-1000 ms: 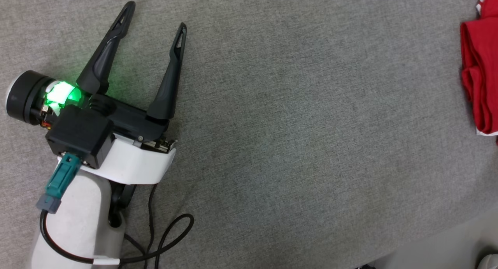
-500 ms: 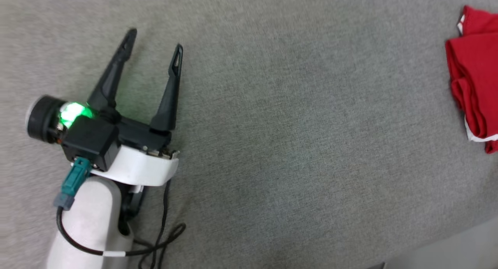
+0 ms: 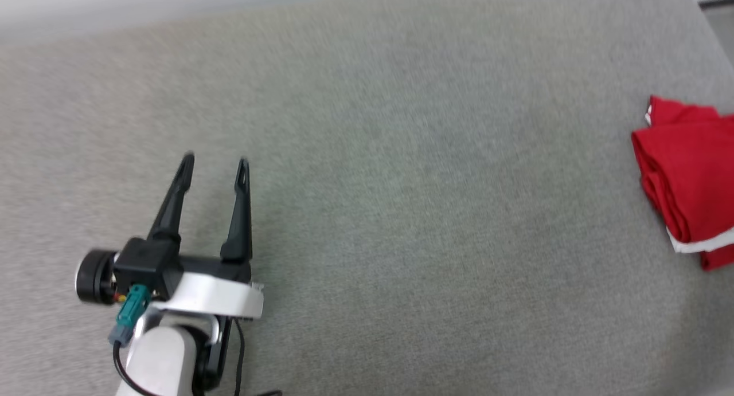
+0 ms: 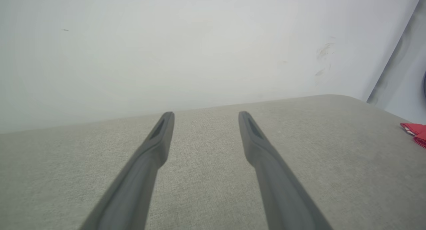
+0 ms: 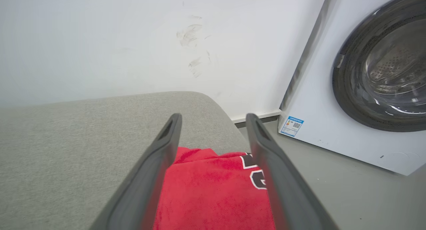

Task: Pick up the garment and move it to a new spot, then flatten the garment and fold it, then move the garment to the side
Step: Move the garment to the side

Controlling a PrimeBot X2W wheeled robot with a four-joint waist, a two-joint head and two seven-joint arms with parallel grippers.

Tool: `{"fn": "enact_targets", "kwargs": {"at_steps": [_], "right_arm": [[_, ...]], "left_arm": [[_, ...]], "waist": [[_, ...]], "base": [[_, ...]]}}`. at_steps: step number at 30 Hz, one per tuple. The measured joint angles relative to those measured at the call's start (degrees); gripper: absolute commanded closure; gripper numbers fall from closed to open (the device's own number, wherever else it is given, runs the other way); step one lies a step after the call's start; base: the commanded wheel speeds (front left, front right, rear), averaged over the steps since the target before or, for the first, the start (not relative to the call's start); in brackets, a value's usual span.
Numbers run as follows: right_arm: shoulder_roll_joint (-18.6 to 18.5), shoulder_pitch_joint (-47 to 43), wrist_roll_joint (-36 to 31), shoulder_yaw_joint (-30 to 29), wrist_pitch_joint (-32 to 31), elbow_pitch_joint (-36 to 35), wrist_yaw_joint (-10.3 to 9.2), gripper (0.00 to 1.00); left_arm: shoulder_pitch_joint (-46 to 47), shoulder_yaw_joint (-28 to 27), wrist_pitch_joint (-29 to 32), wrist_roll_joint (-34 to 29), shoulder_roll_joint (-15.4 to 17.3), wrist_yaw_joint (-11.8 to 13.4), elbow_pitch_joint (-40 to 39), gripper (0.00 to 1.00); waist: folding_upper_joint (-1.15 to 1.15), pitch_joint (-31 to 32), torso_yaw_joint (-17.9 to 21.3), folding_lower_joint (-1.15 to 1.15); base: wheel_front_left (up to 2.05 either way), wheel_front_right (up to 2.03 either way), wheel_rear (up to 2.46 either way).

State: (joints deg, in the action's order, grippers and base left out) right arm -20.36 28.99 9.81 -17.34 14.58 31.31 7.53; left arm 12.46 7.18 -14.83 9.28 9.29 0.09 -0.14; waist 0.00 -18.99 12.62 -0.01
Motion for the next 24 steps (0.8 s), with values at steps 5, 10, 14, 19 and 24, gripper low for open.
{"fn": "enact_targets", "kwargs": {"at_steps": [5,10,14,19,24], "right_arm": [[5.43,-6.75,0.21,2.20,0.11,-5.78,-0.01,0.00],[10.25,-13.66,-0.79,4.78,-0.83,-12.54,-0.01,0.00],[13.76,-18.78,-1.22,7.51,-2.58,-18.41,-0.01,0.00],[15.69,-24.17,-1.22,10.73,-4.85,-24.35,-0.01,0.00],[16.47,-29.02,-1.23,12.14,-7.58,-29.65,-0.01,0.00]], "left_arm": [[-4.14,-1.72,-0.08,0.68,-0.94,1.02,1.09,0.00],[-7.40,-3.21,-0.16,1.08,-2.00,1.52,1.94,0.00],[-9.42,-4.50,-0.18,1.07,-2.54,1.65,2.47,0.00],[-12.34,-5.52,-0.24,0.47,-2.70,1.49,3.37,0.00],[-15.08,-5.89,-0.24,-0.25,-2.96,1.05,4.20,0.00]], "waist": [[0.00,5.33,-1.97,-0.01],[0.00,9.30,-4.43,-0.01],[0.00,12.00,-6.47,0.00],[0.00,15.28,-8.49,0.00],[0.00,18.40,-10.08,0.00]], "base": [[0.00,0.00,0.00],[0.00,0.00,0.00],[0.00,0.00,0.00],[0.00,0.00,0.00],[0.00,0.00,0.00]]}}
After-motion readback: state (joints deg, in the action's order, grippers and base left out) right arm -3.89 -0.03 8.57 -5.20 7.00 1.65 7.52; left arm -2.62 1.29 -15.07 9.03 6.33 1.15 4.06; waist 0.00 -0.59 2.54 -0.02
